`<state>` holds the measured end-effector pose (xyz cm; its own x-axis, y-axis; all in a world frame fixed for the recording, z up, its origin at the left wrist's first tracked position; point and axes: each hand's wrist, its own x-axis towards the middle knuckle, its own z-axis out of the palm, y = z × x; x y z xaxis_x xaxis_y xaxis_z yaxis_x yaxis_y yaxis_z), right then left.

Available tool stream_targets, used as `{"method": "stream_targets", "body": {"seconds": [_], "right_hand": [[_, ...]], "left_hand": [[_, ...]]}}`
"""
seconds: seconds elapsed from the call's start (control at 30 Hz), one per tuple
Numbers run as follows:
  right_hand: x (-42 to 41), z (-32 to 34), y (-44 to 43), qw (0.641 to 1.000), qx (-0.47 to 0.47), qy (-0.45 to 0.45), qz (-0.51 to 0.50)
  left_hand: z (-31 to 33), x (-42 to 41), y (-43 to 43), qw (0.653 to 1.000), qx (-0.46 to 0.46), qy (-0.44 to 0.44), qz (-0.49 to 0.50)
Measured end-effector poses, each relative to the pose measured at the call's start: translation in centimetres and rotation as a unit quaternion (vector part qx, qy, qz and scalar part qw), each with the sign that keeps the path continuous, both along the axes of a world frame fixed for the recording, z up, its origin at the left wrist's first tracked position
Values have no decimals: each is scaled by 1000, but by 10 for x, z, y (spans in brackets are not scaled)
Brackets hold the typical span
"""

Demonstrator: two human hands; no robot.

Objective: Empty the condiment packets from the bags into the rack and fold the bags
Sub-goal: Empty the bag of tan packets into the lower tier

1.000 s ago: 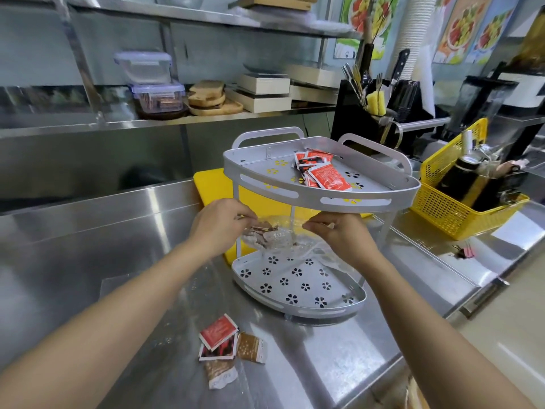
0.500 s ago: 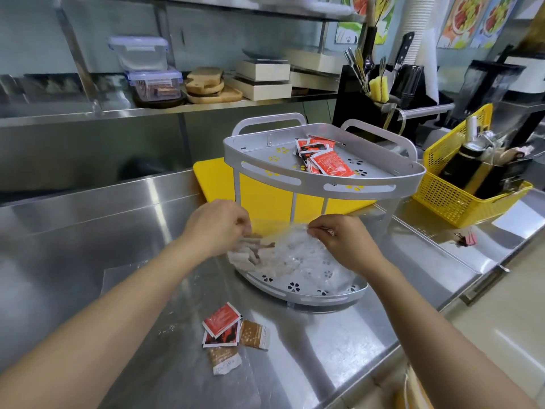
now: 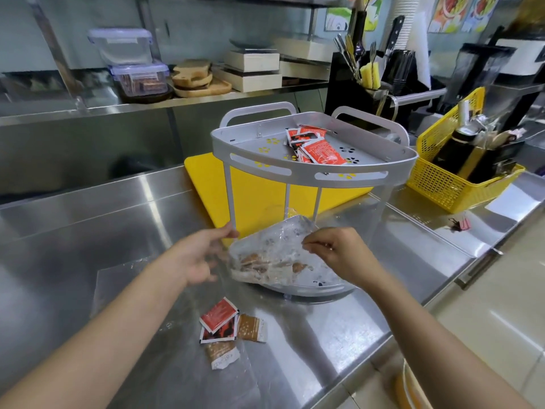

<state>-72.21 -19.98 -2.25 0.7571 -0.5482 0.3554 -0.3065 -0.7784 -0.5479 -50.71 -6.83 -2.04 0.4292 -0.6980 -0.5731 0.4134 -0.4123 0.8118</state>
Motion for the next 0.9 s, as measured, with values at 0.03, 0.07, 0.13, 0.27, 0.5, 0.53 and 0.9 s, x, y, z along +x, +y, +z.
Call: {"method": "stream_targets", "body": {"seconds": [0.03, 0.07, 0.13, 0.27, 0.5, 0.53, 0.9], "right_hand": [[-2, -5, 2, 1000, 29, 9, 4], [-5, -9, 2, 997, 69, 19, 7], [-10, -14, 3, 983, 175, 39, 35], [-19, -22, 7, 924, 374, 2, 85], [-39, -57, -15, 901, 293, 42, -318], [-44, -59, -14, 885, 340, 64, -313], [-55, -63, -8, 627, 750, -108, -180]], "left_hand": [[-11, 3, 6, 996, 19, 88, 24], [-21, 4, 11, 988, 28, 145, 54], [-37, 3, 16, 971, 48, 218, 83], [-58, -16, 19, 935, 44, 352, 5], [-60, -21, 17, 953, 47, 300, -12], [-58, -20, 16, 955, 51, 291, -16], [-44, -15, 13, 973, 52, 213, -69]]}}
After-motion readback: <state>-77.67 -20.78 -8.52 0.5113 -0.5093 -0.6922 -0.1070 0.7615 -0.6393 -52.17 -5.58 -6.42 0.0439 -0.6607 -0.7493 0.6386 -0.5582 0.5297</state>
